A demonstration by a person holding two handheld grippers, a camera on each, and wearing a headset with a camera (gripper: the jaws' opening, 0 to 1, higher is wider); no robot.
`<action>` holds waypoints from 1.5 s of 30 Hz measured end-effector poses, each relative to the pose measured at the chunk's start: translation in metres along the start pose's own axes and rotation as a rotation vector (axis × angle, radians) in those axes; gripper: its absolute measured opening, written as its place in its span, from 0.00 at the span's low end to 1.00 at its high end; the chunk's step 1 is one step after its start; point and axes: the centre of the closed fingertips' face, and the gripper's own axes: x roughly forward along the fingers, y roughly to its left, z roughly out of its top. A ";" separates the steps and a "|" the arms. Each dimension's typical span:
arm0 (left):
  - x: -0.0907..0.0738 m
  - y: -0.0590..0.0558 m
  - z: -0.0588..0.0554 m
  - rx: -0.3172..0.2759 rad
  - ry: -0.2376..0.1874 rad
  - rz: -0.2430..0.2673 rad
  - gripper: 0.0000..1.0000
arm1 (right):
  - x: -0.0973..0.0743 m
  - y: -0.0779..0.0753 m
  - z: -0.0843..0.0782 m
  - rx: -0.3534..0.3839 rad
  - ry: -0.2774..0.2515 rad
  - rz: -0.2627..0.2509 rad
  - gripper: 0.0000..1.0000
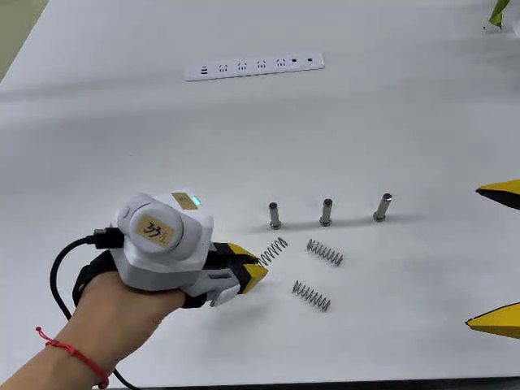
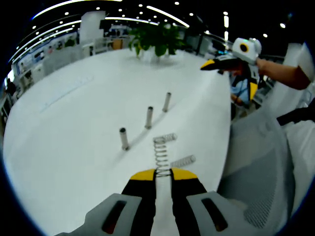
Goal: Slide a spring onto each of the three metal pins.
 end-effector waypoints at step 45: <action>-0.041 -0.046 0.108 -0.023 -0.475 -0.079 0.10 | 0.086 0.008 0.114 0.746 -0.486 0.014 0.22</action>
